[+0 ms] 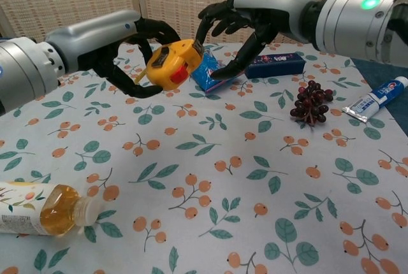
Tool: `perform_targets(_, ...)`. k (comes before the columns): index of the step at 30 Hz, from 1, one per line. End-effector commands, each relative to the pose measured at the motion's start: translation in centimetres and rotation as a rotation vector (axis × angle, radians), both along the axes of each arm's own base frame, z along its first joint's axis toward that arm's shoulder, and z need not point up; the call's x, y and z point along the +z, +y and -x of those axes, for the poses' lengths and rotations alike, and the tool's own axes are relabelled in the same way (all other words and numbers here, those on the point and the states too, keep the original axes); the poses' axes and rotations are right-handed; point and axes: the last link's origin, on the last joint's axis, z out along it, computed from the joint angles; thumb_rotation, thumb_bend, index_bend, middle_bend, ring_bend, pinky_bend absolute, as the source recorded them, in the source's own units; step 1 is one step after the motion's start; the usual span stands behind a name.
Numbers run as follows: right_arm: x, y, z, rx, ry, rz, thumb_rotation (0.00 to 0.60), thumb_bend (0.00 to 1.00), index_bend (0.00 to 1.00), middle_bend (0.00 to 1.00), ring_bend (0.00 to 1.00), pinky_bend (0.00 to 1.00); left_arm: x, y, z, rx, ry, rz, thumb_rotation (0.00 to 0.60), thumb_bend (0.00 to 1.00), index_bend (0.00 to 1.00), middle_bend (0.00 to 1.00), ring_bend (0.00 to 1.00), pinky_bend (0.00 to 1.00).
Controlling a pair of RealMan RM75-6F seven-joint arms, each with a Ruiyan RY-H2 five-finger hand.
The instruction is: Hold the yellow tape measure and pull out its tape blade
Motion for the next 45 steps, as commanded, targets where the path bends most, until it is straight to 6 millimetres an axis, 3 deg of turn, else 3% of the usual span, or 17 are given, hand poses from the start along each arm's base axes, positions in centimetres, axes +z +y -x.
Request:
perform_targets(1,0.0,0.1,-0.1,0.002,-0.001,-0.002,0.600,0.24,0.41,0.07,0.13,0.08,-0.1,0.1,-0.2,-0.001,0.003,-0.001,0.600,0.42,0.56,0.54,0.44,0.08)
perform_targets(33,0.0,-0.6,0.7,-0.025,-0.015,0.029,0.600,0.25,0.62,0.18,0.16,0.08,-1.4,0.9,0.1,0.028,0.041,-0.003,0.600,0.42,0.56,0.54,0.44,0.09)
perform_targets(45,-0.2,-0.9,0.7,-0.032,-0.026,0.037,0.600,0.41,0.65,0.21,0.18,0.08,-1.7,0.7,0.2,0.021,0.049,0.002,0.600,0.44,0.56,0.54,0.44,0.08)
